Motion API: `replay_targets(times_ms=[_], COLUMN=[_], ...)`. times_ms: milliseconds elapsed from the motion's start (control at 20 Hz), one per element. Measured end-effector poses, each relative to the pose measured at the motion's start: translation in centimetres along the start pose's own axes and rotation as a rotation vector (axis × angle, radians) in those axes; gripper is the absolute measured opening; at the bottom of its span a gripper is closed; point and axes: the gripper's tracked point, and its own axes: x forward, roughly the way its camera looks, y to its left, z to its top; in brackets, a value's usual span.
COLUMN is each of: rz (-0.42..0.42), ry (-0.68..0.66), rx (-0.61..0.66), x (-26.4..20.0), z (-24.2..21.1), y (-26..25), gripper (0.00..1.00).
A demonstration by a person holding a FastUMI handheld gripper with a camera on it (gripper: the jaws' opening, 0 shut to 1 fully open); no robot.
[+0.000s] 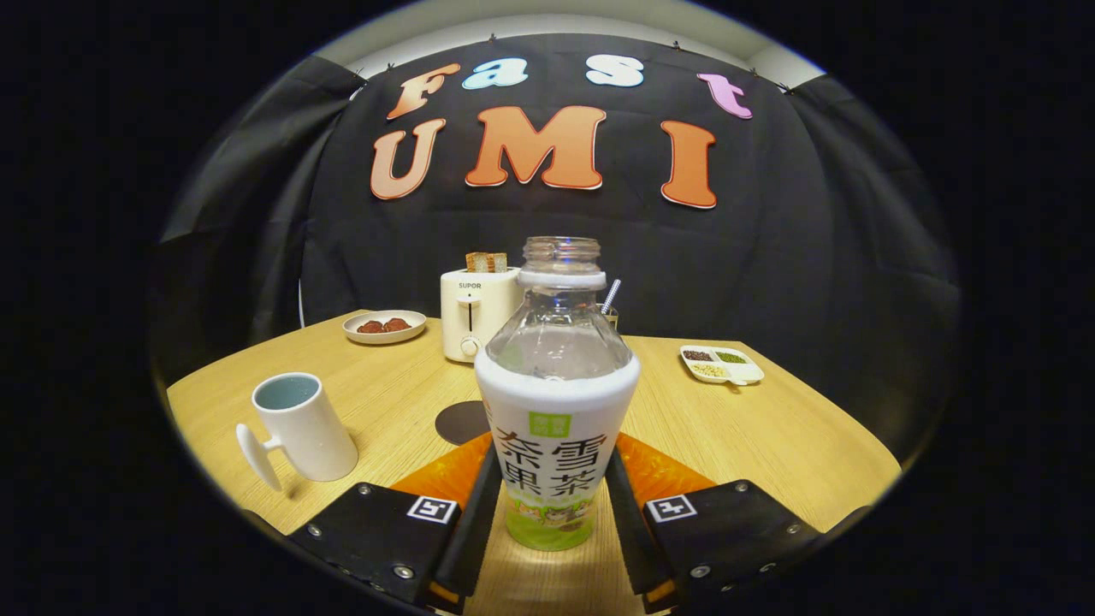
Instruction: Take the bottle from table, then pour the juice into the cup, finally place the bottle on the coaster
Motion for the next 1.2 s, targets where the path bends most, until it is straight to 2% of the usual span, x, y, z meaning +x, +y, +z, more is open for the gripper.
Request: replay_targets(times_ms=[250, 550, 800, 1200], rz=[-0.008, -0.034, -0.069, -0.126], ry=[-0.015, -0.089, -0.129, -0.188], rx=[-0.096, -0.262, -0.418, -0.744], x=[-0.2, -0.4, -0.1, 1.1], z=[1.0, 3.4, 4.4, 5.1], y=[1.1, 2.1, 2.9, 5.1], gripper=[0.59, 0.59, 0.59, 0.59])
